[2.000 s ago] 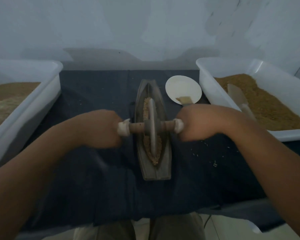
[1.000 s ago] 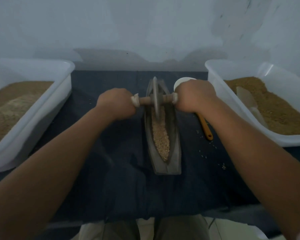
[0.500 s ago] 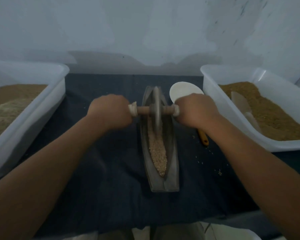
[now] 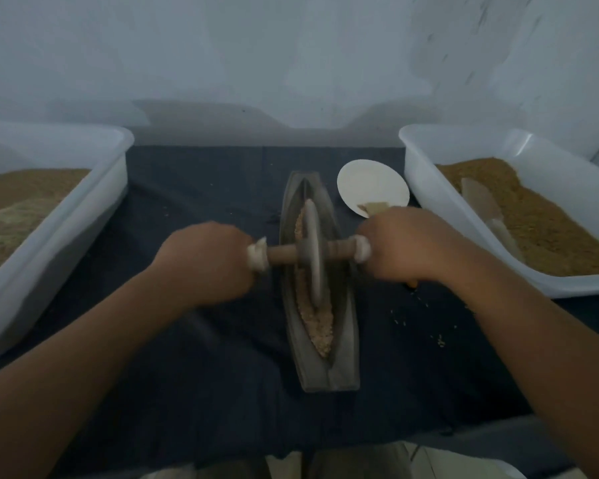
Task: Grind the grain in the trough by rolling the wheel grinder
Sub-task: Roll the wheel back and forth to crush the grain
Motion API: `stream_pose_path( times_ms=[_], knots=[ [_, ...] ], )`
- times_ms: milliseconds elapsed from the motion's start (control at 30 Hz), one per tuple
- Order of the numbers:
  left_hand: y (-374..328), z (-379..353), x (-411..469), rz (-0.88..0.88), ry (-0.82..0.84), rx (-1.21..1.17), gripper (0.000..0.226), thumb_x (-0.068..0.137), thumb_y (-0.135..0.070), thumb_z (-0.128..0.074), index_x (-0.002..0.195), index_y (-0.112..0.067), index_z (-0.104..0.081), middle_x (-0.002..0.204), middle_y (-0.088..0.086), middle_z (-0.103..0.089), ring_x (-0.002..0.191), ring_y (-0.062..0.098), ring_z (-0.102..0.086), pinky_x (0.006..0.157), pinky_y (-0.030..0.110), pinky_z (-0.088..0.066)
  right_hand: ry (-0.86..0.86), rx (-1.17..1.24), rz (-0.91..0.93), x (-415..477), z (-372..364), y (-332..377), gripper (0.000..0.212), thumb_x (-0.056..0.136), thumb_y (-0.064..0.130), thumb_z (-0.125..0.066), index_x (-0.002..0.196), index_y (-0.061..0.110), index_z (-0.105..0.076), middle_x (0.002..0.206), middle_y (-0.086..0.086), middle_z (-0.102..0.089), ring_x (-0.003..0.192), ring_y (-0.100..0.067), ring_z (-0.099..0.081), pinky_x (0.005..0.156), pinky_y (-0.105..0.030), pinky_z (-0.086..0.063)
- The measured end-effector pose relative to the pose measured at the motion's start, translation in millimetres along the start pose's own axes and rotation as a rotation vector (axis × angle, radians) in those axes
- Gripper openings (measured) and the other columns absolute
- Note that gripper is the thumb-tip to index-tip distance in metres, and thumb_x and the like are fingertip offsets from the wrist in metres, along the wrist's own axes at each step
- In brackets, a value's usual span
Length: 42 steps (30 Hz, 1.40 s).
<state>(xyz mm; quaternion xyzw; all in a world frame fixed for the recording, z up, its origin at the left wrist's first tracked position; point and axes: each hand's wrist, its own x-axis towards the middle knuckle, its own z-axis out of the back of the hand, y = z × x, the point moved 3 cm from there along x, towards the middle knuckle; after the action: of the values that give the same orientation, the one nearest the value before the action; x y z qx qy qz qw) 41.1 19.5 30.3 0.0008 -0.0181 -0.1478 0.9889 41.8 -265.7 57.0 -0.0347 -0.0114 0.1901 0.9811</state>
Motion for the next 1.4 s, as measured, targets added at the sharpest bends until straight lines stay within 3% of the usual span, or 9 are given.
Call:
stream_pose_path(
  times_ms=[200, 333, 467, 733, 900, 1033, 1133, 1267, 1400],
  knots=[
    [-2.7, 27.1, 78.9, 0.093, -0.094, 0.057, 0.026, 0.081, -0.045, -0.059, 0.072, -0.020, -0.056, 0.077, -0.002, -0.061, 0.068, 0.025, -0.058, 0.065, 0.035, -0.049, -0.157, -0.079, -0.201, 75.5, -8.3, -19.4, 0.025, 0.089, 0.042, -0.056, 0.074, 0.024, -0.065, 0.073, 0.005, -0.060, 0.076, -0.021, -0.062, 0.065, -0.034, -0.043],
    [-4.9, 22.5, 36.7, -0.074, 0.035, 0.036, 0.021, 0.077, -0.041, -0.060, 0.066, -0.024, -0.053, 0.068, -0.009, -0.055, 0.065, 0.022, -0.057, 0.061, 0.031, -0.046, 0.193, 0.063, -0.127, 30.8, -9.4, -14.4, 0.017, 0.083, 0.038, -0.061, 0.072, 0.027, -0.066, 0.070, 0.004, -0.066, 0.066, -0.011, -0.063, 0.060, -0.034, -0.055],
    [-1.8, 11.7, -18.6, -0.169, -0.047, 0.033, 0.023, 0.069, -0.048, -0.056, 0.060, -0.028, -0.049, 0.053, -0.012, -0.047, 0.049, 0.003, -0.043, 0.046, 0.023, -0.028, 0.297, 0.130, -0.048, -26.2, -3.2, 0.1, 0.020, 0.074, 0.042, -0.061, 0.061, 0.027, -0.060, 0.061, 0.010, -0.064, 0.053, -0.006, -0.060, 0.045, -0.022, -0.038],
    [-5.6, 28.1, 65.0, 0.126, -0.025, 0.014, 0.021, 0.081, -0.041, -0.063, 0.075, -0.021, -0.061, 0.075, -0.002, -0.062, 0.068, 0.023, -0.062, 0.067, 0.035, -0.053, -0.171, -0.079, -0.215, 60.0, -7.0, -13.3, 0.026, 0.088, 0.043, -0.058, 0.068, 0.026, -0.060, 0.068, 0.006, -0.059, 0.062, -0.013, -0.052, 0.054, -0.029, -0.034],
    [-7.4, 28.1, 24.1, -0.078, 0.126, 0.013, 0.017, 0.075, -0.038, -0.063, 0.070, -0.022, -0.060, 0.068, -0.006, -0.061, 0.064, 0.016, -0.061, 0.059, 0.028, -0.051, 0.337, 0.181, -0.105, 22.3, -4.9, -10.0, 0.014, 0.075, 0.041, -0.066, 0.070, 0.028, -0.067, 0.067, 0.004, -0.067, 0.062, -0.008, -0.064, 0.054, -0.029, -0.045],
    [-3.2, 16.7, -18.4, -0.182, 0.085, 0.011, 0.022, 0.066, -0.045, -0.053, 0.059, -0.024, -0.053, 0.051, -0.010, -0.052, 0.047, 0.002, -0.048, 0.043, 0.022, -0.030, 0.497, 0.328, -0.026, -32.4, 2.4, 2.8, 0.023, 0.056, 0.057, -0.058, 0.073, 0.043, -0.066, 0.060, 0.012, -0.066, 0.050, -0.004, -0.061, 0.049, -0.028, -0.048],
    [-2.6, 11.5, 5.2, -0.070, -0.017, 0.039, 0.025, 0.070, -0.047, -0.056, 0.062, -0.024, -0.054, 0.058, -0.009, -0.054, 0.053, 0.010, -0.052, 0.049, 0.025, -0.038, 0.290, 0.176, -0.075, -7.9, -3.7, -1.5, 0.019, 0.076, 0.043, -0.064, 0.063, 0.029, -0.063, 0.059, 0.005, -0.064, 0.056, -0.009, -0.062, 0.050, -0.029, -0.043],
    [1.7, 16.8, 63.6, 0.117, -0.117, 0.056, 0.024, 0.081, -0.046, -0.061, 0.073, -0.024, -0.062, 0.072, -0.004, -0.061, 0.061, 0.020, -0.054, 0.061, 0.032, -0.046, -0.167, -0.036, -0.168, 53.5, -4.5, -10.8, 0.033, 0.088, 0.046, -0.049, 0.063, 0.026, -0.057, 0.064, 0.005, -0.055, 0.061, -0.016, -0.055, 0.052, -0.027, -0.029],
    [-1.0, 16.9, 64.4, 0.128, -0.067, 0.017, 0.020, 0.083, -0.042, -0.062, 0.078, -0.023, -0.064, 0.077, -0.002, -0.063, 0.068, 0.023, -0.060, 0.062, 0.033, -0.047, -0.182, -0.082, -0.177, 66.9, 6.4, -12.9, 0.028, 0.087, 0.044, -0.056, 0.066, 0.026, -0.061, 0.067, 0.004, -0.060, 0.062, -0.018, -0.058, 0.060, -0.036, -0.053]
  ],
)
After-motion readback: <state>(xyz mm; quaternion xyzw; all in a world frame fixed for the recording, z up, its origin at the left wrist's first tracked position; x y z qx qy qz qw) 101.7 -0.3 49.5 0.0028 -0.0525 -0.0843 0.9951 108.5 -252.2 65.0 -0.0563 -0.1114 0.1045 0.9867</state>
